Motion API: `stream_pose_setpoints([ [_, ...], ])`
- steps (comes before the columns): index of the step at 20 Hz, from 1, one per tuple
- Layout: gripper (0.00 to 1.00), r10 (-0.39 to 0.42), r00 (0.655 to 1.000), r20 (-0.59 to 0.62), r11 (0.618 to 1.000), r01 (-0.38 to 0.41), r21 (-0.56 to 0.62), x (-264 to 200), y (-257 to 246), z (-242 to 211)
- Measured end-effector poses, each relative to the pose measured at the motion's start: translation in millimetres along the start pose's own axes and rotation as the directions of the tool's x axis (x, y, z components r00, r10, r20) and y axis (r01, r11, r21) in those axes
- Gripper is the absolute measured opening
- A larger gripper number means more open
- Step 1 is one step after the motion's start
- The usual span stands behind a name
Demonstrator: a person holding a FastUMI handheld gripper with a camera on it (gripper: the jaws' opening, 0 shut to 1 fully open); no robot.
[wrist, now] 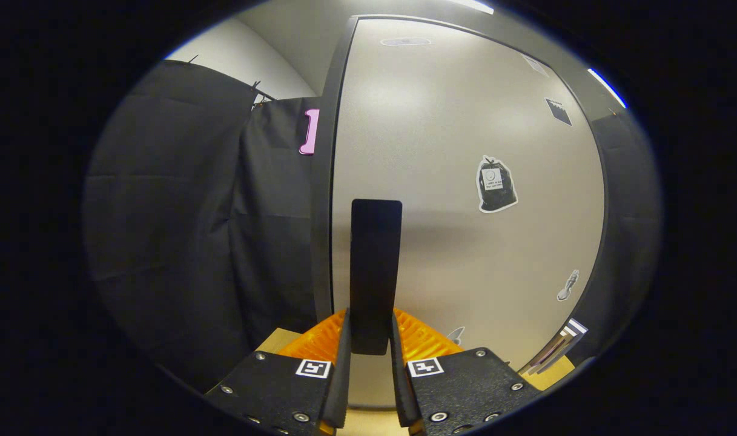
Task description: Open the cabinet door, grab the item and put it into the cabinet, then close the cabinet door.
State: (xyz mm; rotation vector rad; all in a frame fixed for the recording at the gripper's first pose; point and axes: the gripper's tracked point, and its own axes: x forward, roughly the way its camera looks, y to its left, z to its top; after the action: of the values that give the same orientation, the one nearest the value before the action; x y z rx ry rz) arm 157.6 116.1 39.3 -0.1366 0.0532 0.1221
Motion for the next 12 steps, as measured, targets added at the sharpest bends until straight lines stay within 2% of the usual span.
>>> stream_pose_setpoints([
  [12, 0.27, 0.099, 0.995, -0.017, 0.994, -0.099, -0.040, -15, 3, 0],
])
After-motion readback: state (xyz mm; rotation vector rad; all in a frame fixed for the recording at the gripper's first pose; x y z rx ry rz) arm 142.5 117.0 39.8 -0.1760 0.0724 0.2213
